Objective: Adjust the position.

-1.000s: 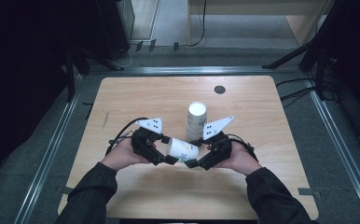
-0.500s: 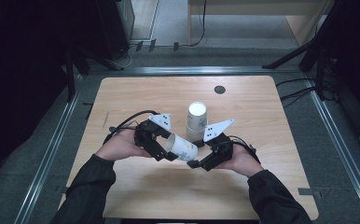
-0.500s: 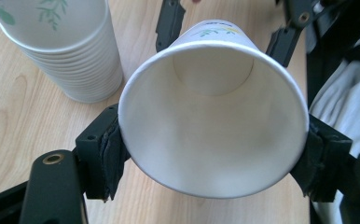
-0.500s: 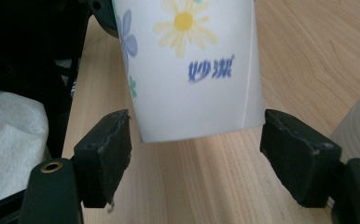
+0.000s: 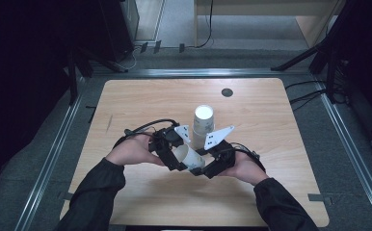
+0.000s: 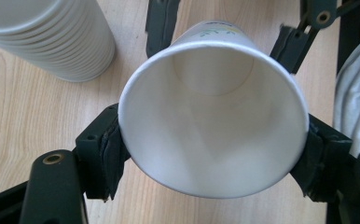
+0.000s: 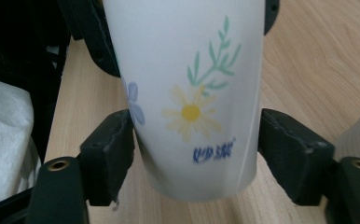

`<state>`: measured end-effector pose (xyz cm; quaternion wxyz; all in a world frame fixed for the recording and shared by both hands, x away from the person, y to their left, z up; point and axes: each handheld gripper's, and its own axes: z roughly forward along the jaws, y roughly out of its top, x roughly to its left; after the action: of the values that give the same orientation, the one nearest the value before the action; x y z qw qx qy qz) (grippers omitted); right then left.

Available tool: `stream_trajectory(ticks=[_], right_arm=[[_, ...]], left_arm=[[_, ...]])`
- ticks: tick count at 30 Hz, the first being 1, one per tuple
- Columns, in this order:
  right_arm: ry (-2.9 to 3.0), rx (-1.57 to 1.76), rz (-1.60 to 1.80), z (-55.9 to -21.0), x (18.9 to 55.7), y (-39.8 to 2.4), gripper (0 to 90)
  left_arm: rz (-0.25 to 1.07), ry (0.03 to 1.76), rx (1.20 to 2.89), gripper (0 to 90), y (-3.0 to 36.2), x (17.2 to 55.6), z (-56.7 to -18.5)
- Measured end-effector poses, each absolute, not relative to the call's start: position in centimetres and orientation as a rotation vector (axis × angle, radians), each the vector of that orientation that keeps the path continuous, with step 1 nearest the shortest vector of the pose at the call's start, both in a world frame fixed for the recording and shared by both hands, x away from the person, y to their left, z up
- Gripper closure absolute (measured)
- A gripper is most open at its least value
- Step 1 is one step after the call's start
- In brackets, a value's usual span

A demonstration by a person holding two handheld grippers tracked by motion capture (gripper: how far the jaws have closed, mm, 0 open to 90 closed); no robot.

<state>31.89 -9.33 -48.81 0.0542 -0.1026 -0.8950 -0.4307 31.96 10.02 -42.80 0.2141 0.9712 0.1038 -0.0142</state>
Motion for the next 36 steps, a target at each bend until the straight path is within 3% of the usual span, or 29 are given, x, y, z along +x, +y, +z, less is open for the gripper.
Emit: stream_trajectory(ticks=[11,15,19,36], right_arm=[[-2.733,-0.275,-1.303,-48.9,31.7,-9.0,33.7],[-2.730,-0.266,-1.319,-48.7,31.7,-9.2,33.7],[-2.720,-0.283,-1.346,-48.3,31.8,-9.6,33.6],[-2.644,-0.305,-1.453,-47.1,32.3,-10.9,33.4]], left_arm=[[-0.055,0.275,2.658,21.7,10.2,32.1,-43.0],[-0.042,0.282,2.631,13.0,10.4,32.0,-43.0],[-0.083,0.319,2.556,9.8,11.1,32.3,-42.7],[-0.112,0.440,2.285,11.7,14.4,31.8,-42.8]])
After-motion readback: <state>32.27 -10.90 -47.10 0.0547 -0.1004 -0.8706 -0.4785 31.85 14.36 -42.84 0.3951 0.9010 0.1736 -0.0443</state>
